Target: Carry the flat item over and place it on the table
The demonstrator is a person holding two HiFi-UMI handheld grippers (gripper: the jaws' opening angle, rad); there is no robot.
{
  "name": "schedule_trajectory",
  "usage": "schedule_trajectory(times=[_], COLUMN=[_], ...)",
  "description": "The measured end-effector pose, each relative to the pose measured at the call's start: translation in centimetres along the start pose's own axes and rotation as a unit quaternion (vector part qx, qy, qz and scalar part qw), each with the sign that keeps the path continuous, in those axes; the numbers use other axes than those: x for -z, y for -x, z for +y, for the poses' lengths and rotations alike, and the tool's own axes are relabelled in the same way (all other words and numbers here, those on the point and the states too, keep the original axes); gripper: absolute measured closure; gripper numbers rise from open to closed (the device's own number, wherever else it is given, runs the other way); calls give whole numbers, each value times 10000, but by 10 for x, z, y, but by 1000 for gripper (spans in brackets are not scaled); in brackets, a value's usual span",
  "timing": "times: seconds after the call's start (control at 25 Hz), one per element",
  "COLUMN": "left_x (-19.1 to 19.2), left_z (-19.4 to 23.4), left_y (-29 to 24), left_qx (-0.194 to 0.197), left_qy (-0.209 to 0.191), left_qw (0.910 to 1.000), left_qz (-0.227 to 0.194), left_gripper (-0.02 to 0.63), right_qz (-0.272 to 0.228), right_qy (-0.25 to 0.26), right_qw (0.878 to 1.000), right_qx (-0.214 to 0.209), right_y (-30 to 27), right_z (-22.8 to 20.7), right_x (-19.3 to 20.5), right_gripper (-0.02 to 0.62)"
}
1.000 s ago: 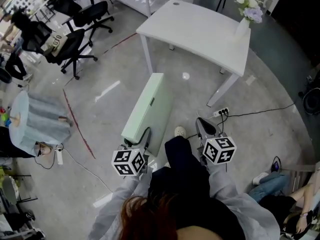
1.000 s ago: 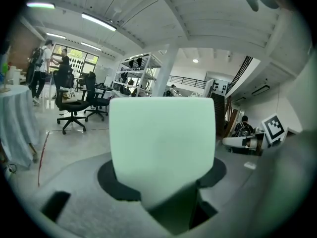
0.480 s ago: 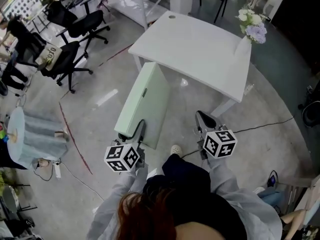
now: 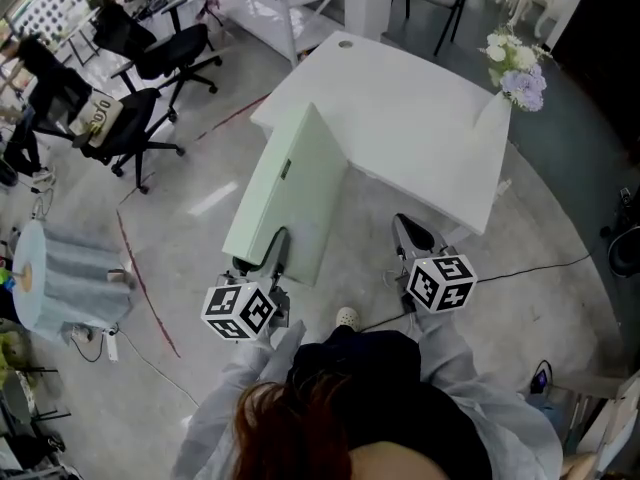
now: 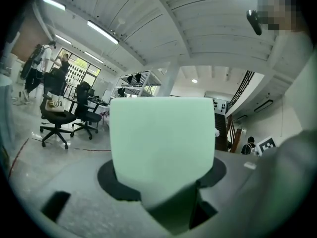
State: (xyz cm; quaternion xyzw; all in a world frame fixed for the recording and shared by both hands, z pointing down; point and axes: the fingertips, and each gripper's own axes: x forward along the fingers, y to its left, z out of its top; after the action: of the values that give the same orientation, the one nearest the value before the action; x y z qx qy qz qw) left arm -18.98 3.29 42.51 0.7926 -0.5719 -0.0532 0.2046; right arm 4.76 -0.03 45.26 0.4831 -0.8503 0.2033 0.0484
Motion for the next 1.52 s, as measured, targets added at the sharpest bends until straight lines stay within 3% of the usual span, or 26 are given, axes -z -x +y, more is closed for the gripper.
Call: schedule_trajectory(times=[0.4, 0.68, 1.08, 1.52], left_x=[2, -3, -33, -91], left_z=[-2, 5, 35, 61], left_y=[-13, -54, -175, -308], left_qx=[39, 166, 452, 972], left_qy=[339, 386, 869, 845], left_qw=[9993, 9990, 9952, 9915], left_qz=[-143, -146, -19, 177], left_gripper=[341, 341, 340, 340], right_qz=[62, 27, 12, -119], right_qy=[-137, -177, -150, -171], right_qw=[9999, 9998, 9996, 9977], right_qx=[-74, -22, 258, 642], right_y=[-10, -39, -127, -220], right_z=[-12, -29, -87, -130], right_x=[6, -4, -57, -126], right_gripper=[588, 588, 588, 588])
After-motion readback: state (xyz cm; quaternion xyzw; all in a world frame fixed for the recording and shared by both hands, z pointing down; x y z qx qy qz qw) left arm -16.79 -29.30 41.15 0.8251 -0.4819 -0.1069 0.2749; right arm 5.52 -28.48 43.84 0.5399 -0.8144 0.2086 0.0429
